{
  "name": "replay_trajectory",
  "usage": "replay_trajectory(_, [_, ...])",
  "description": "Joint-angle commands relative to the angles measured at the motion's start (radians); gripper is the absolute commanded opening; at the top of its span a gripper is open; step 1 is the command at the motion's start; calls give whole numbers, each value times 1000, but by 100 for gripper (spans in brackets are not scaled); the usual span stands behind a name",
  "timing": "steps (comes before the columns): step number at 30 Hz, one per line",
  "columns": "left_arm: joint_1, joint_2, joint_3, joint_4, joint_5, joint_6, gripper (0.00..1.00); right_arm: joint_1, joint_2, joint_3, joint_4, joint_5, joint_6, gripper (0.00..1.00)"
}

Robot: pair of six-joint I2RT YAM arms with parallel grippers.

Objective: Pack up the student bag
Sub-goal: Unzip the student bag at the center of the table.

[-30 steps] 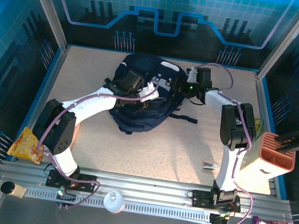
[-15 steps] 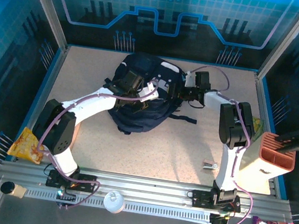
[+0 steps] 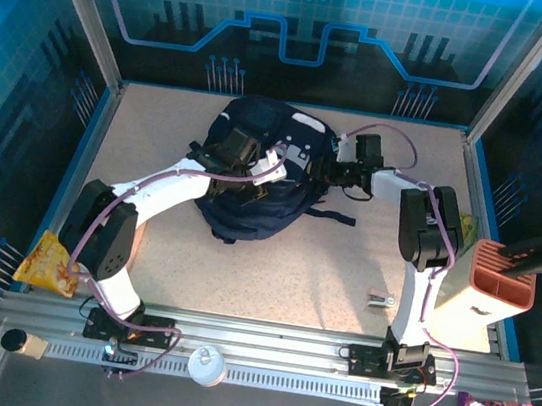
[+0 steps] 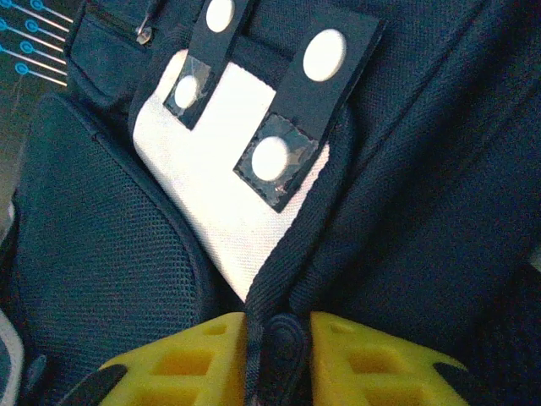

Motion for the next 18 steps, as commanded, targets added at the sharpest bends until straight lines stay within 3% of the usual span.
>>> replay_trajectory(1, [8,-37,4,33,21,-36,15,4,-41,-22,-45,-51,-5,17])
replay_trajectory(11, [20,-22,49,17,22,-132,14,0,-167,-119,64,-42,41,0])
replay_trajectory(18, [20,25,135,-2,103,-277,15,2,-306,-238,180,-26,105,0])
